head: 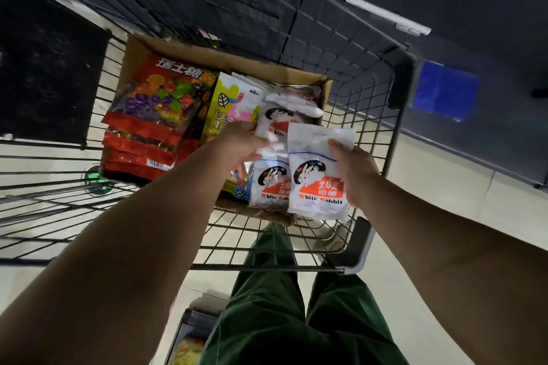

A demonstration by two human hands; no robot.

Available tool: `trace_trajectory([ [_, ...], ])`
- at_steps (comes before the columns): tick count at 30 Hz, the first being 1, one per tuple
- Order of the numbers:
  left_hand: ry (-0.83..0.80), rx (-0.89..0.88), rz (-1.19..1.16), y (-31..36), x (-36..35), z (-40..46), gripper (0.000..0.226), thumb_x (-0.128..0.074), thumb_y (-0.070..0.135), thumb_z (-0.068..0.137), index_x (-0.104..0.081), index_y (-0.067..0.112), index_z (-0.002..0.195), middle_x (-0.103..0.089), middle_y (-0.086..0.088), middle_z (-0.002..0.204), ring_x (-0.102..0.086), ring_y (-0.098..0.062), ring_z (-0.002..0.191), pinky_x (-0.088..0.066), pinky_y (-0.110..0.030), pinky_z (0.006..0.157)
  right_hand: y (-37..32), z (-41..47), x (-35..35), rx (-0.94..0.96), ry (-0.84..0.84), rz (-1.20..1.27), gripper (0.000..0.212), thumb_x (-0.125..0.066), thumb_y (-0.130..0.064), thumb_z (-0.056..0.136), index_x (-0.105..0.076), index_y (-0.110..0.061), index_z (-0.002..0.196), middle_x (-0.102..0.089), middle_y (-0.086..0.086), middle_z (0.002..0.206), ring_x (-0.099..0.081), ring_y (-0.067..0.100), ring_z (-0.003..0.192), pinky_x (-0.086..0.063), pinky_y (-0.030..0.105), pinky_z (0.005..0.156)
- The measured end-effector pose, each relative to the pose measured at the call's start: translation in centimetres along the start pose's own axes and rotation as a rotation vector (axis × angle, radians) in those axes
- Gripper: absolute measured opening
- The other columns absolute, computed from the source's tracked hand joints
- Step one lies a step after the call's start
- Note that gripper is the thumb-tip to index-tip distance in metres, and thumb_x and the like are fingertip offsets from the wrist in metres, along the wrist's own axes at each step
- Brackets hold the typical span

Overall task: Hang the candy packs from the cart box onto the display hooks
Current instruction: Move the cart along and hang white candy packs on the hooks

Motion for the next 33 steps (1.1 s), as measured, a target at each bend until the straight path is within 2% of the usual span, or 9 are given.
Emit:
trace_trajectory([
  [3,-0.233,0.042,0.009,-2.6,0.8,-1.9,0.057,-0.082,0.006,0.079,-0.06,0.017,0.131,-0.071,-0.008,0.116,-0.07,-0.021,0.098,-0.06,-0.037,0.087,0.1,-0.6,0.1,-0.017,-0.022,-0.019,0.027,-0.067,-0.045,0.089,-0.061,-0.021,0.1,-0.072,0.012,0.091,-0.072,0.03,0.076,-0.06,0.045,0.079],
  [9,-0.172,0.041,0.401,-4.7,0.6,-1.3,0.048,-0.081,0.029,0.084,-0.062,0.016,0.125,-0.065,-0.006,0.115,-0.061,-0.025,0.107,-0.055,-0.041,0.09,0.6,-0.4,-0.6,-0.05,-0.016,-0.069,0.03,-0.063,-0.045,0.089,-0.064,-0.017,0.103,-0.07,0.01,0.096,-0.069,0.03,0.091,-0.057,0.046,0.089],
  [12,0.002,-0.051,0.221,-2.6,-0.7,-0.9,0.038,-0.072,0.05,0.087,-0.067,0.019,0.107,-0.064,0.003,0.09,-0.061,-0.018,0.092,-0.043,-0.025,0.065,1.2,0.0,-0.8,-0.078,-0.008,-0.061,0.046,-0.064,-0.047,0.085,-0.062,-0.016,0.119,-0.069,0.009,0.105,-0.066,0.03,0.099,-0.054,0.047,0.093],
  [14,0.124,-0.087,0.171,-1.9,-1.1,-0.4,0.048,-0.074,0.054,0.084,-0.068,0.014,0.11,-0.067,0.001,0.099,-0.063,-0.017,0.093,-0.045,-0.025,0.065,1.6,0.1,-0.9,-0.103,-0.024,-0.028,0.044,-0.064,-0.045,0.086,-0.061,-0.014,0.116,-0.069,0.008,0.104,-0.066,0.029,0.099,-0.053,0.047,0.094],
  [18,0.226,-0.125,0.251,-1.8,-1.3,-1.2,0.023,-0.078,0.032,0.083,-0.066,0.015,0.094,-0.066,-0.002,0.086,-0.064,-0.019,0.081,-0.046,-0.025,0.054,1.7,-0.5,-0.7,-0.073,-0.074,0.011,0.023,-0.062,-0.039,0.092,-0.061,-0.017,0.1,-0.069,0.007,0.096,-0.068,0.028,0.094,-0.056,0.045,0.091],
  [23,0.097,-0.1,-0.056,-0.8,-0.7,-5.9,0.013,-0.072,0.01,0.089,-0.069,0.02,0.097,-0.073,-0.01,0.094,-0.071,-0.028,0.089,-0.059,-0.047,0.083,-0.2,-3.4,0.1,0.078,-0.153,0.052,0.021,-0.059,-0.033,0.096,-0.059,-0.017,0.109,-0.069,0.009,0.097,-0.068,0.028,0.088,-0.056,0.037,0.079],
  [27,-0.069,-0.189,-0.249,3.9,-1.2,-11.8,0.02,-0.063,0.014,0.097,-0.07,0.012,0.116,-0.076,-0.015,0.109,-0.074,-0.03,0.094,-0.059,-0.047,0.087,-3.2,-6.9,3.5,0.181,-0.208,0.134,0.021,-0.063,-0.037,0.091,-0.063,-0.016,0.096,-0.073,0.009,0.099,-0.07,0.03,0.09,-0.056,0.048,0.09],
  [30,-0.176,-0.322,-0.273,8.9,-4.0,-17.3,0.025,-0.055,0.021,0.101,-0.069,0.009,0.118,-0.078,-0.011,0.099,-0.077,-0.025,0.082,-0.062,-0.036,0.063,-5.4,-10.0,9.5,0.305,-0.251,0.259,0.028,-0.062,-0.029,0.094,-0.053,-0.015,0.072,-0.055,0.003,0.064,-0.048,0.02,0.06,-0.044,0.037,0.07],
  [33,-0.174,-0.539,-0.22,13.8,-9.8,-23.6,0.021,-0.054,0.017,0.102,-0.062,0.014,0.121,-0.078,-0.003,0.09,-0.076,-0.019,0.074,-0.062,-0.033,0.064,-6.3,-13.8,18.6,0.486,-0.25,0.365,0.036,-0.059,-0.029,0.098,-0.045,-0.02,0.066,-0.039,0.001,0.053,-0.033,0.017,0.051,-0.03,0.028,0.053],
])
Point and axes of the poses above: each hand's wrist, its own z-axis towards the middle knuckle, its own x-axis out of the back of the hand, y = z × x, the point moved 5 cm from there along z, towards the middle knuckle
